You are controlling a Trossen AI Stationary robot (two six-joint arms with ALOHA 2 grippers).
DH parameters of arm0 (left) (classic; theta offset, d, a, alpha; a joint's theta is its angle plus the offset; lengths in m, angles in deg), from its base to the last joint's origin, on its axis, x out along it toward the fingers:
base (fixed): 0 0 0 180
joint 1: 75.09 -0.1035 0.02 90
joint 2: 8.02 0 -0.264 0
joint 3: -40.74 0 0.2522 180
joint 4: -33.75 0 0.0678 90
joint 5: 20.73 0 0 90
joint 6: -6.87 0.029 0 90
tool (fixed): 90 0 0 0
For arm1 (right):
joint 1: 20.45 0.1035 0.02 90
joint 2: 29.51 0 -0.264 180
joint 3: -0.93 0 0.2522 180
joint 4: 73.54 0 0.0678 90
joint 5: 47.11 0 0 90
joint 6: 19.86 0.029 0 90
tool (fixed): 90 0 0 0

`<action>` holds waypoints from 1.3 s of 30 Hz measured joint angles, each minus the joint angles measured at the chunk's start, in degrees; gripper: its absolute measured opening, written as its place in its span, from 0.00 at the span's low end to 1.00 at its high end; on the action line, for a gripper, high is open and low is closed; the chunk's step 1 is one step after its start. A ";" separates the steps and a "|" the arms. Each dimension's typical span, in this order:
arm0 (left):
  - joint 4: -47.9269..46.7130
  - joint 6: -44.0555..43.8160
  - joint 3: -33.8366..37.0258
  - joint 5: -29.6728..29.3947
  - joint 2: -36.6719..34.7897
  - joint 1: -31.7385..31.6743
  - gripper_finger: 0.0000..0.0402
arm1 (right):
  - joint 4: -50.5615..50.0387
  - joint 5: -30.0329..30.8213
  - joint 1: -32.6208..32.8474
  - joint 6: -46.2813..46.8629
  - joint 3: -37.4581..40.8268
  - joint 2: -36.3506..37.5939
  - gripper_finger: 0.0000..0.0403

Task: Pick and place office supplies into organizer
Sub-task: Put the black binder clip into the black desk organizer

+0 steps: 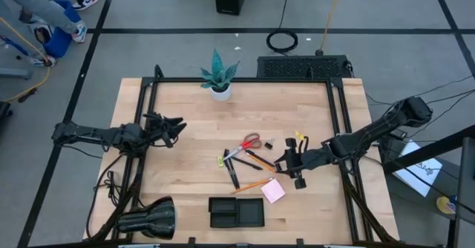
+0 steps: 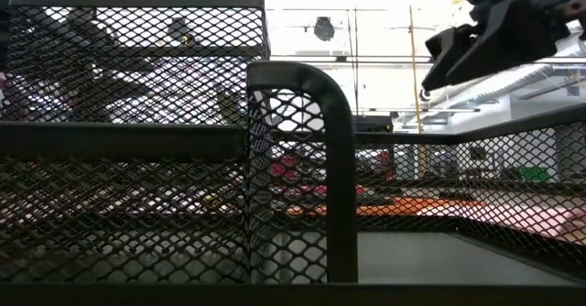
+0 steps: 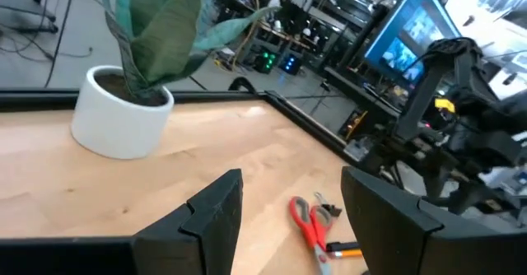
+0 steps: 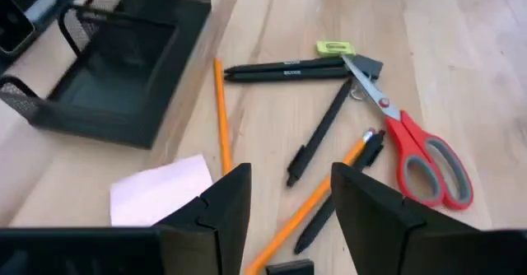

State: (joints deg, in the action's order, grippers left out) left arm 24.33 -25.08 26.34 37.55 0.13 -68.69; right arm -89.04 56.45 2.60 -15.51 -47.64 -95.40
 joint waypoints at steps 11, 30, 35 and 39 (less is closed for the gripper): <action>0.41 -2.43 -0.02 0.11 0.48 0.00 0.53 | 2.40 0.03 -0.55 -3.55 10.04 -0.11 0.40; -0.53 -1.77 -0.07 2.14 0.50 0.00 0.53 | 40.96 -0.18 -0.63 1.01 27.71 -0.03 0.40; -0.59 -2.45 -0.07 1.98 0.50 0.00 0.53 | 35.85 -5.52 -2.13 0.73 25.41 -0.04 0.40; -0.63 -1.03 -0.07 1.35 0.50 0.00 0.53 | 24.87 -7.82 -4.04 -2.46 20.88 -0.71 0.43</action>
State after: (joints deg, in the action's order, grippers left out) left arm 23.70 -26.11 26.27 38.89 0.63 -68.69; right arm -64.17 48.63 -1.44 -17.97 -26.76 -96.11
